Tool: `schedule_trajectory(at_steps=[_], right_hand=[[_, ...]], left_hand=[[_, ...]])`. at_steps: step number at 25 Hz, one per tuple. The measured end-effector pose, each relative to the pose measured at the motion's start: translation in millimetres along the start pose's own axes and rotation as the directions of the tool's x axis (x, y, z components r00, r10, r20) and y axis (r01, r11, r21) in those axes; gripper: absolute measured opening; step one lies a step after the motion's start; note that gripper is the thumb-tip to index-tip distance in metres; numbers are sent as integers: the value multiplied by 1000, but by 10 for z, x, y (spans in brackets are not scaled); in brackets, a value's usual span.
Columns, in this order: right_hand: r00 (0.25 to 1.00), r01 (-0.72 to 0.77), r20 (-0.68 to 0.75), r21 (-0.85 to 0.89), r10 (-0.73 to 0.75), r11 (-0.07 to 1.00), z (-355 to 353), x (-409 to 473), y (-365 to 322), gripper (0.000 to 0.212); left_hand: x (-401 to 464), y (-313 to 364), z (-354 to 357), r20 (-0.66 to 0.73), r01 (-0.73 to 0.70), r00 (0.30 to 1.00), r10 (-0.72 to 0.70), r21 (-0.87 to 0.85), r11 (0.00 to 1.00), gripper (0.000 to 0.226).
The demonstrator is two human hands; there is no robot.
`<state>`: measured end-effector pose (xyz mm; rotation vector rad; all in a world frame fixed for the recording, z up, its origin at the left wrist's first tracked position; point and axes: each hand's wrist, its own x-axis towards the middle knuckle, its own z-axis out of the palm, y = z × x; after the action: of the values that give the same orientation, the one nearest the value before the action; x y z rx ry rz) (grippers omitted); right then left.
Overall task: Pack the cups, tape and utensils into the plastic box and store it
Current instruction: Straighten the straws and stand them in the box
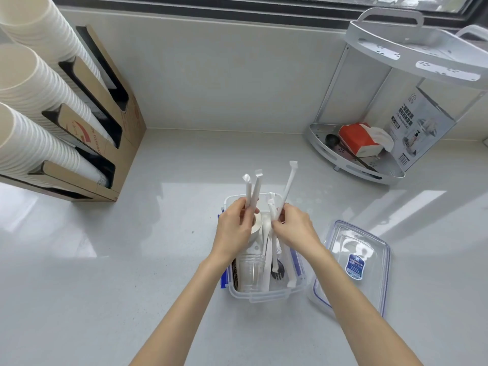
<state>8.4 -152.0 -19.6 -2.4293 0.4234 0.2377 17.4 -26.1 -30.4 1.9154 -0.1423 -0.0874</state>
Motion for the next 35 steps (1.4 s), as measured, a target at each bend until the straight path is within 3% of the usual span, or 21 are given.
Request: schedule_trajectory(at_steps=[2, 5, 7, 9, 12, 16, 22, 24, 26, 28, 30, 32, 35], right_hand=[[1000, 11, -13, 191, -9, 981, -133, -24, -17, 16], [998, 68, -19, 451, -67, 890, -296, -68, -72, 5], [993, 106, -18, 573, -116, 813, -362, -117, -123, 6], [988, 125, -10, 647, -156, 752, -377, -149, -165, 12], [988, 110, 14, 651, -157, 751, -333, -185, -206, 17], [987, 114, 35, 529, -156, 841, -219, -133, -170, 25], [970, 230, 51, 117, -237, 966, -96, -210, -243, 45], [959, 261, 75, 155, -275, 953, -102, -220, -227, 45], [967, 188, 95, 351, -235, 917, -123, -198, -196, 44], [988, 118, 56, 336, -144, 935, -91, -120, -103, 41], [992, 58, 112, 73, -66, 996, 6, -77, 0, 39], [980, 39, 200, -242, 11, 970, 129, -104, 39, 36], [973, 30, 217, -443, 74, 896, 262, -130, 24, 35]], left_hand=[[8, 97, 10, 15, 35, 999, -33, -109, 993, 20], [14, 212, 32, 54, 103, 994, -92, -249, 963, 19], [-9, 273, 50, 120, 139, 987, -111, -259, 956, 20], [-54, 302, 68, 192, 188, 972, -139, -266, 946, 22], [-121, 288, 74, 263, 271, 948, -181, -361, 893, 26], [-116, 192, 98, 307, 315, 929, -206, -366, 876, 36], [-92, 193, 125, 344, 343, 911, -228, -327, 880, 42], [-98, 205, 89, 281, 316, 933, -227, -328, 891, 36], [-96, 218, 31, 208, 284, 953, -221, -348, 893, 27], [-73, 205, -40, 156, 289, 956, -248, -378, 879, 20], [-49, 171, -110, 116, 293, 956, -269, -383, 876, 18], [-50, 142, -148, 105, 312, 950, -294, -370, 875, 19], [-91, 130, -162, 120, 340, 941, -318, -351, 873, 22]])
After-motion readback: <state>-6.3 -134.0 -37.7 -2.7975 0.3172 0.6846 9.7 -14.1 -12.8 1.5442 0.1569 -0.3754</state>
